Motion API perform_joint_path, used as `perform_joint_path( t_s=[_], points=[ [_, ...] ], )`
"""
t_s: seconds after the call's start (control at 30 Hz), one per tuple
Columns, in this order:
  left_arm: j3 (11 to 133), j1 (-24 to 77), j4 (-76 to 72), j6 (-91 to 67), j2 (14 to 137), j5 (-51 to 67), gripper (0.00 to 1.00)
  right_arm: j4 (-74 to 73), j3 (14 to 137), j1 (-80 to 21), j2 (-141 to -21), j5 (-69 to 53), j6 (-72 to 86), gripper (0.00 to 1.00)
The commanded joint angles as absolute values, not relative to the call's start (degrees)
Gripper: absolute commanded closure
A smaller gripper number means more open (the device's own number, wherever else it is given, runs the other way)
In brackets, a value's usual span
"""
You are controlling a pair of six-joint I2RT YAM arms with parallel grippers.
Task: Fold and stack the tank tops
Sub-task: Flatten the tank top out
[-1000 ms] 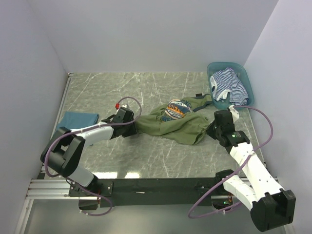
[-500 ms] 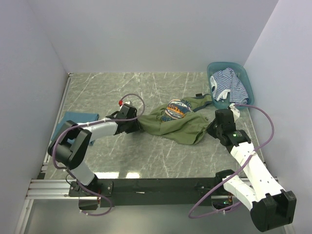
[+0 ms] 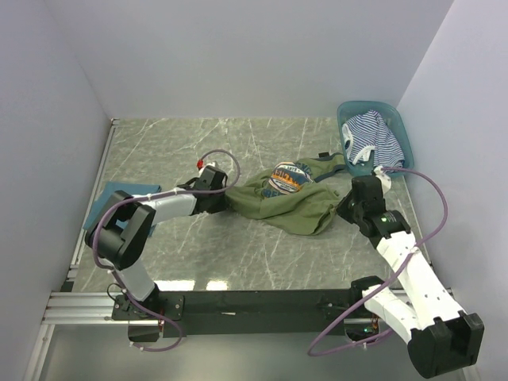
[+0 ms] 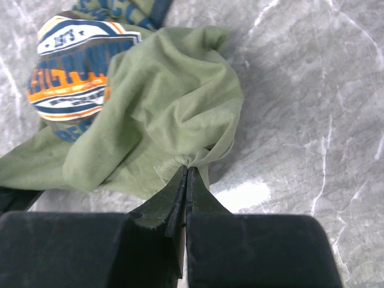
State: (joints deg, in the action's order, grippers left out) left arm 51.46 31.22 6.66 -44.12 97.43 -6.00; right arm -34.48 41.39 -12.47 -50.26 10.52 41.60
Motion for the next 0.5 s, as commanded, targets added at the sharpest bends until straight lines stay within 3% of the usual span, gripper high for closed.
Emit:
perform_joint_path(
  t_s=[0.0, 0.27, 0.47],
  points=[
    [53.2, 31.6, 11.0, -42.5, 98.0, -9.0, 0.99, -34.7, 46.0, -12.0, -49.2, 9.6, 40.1, 1.00],
    [57.7, 28.7, 22.0, -39.6, 78.3, -7.8, 1.00, -38.2, 57.8, -12.0, -48.5, 5.1, 38.4, 1.00],
    [69.6, 26.5, 32.1, -38.3, 62.8, -8.6, 1.00, -41.0, 70.7, -11.8, -47.8, 1.4, 37.7, 1.00]
  ],
)
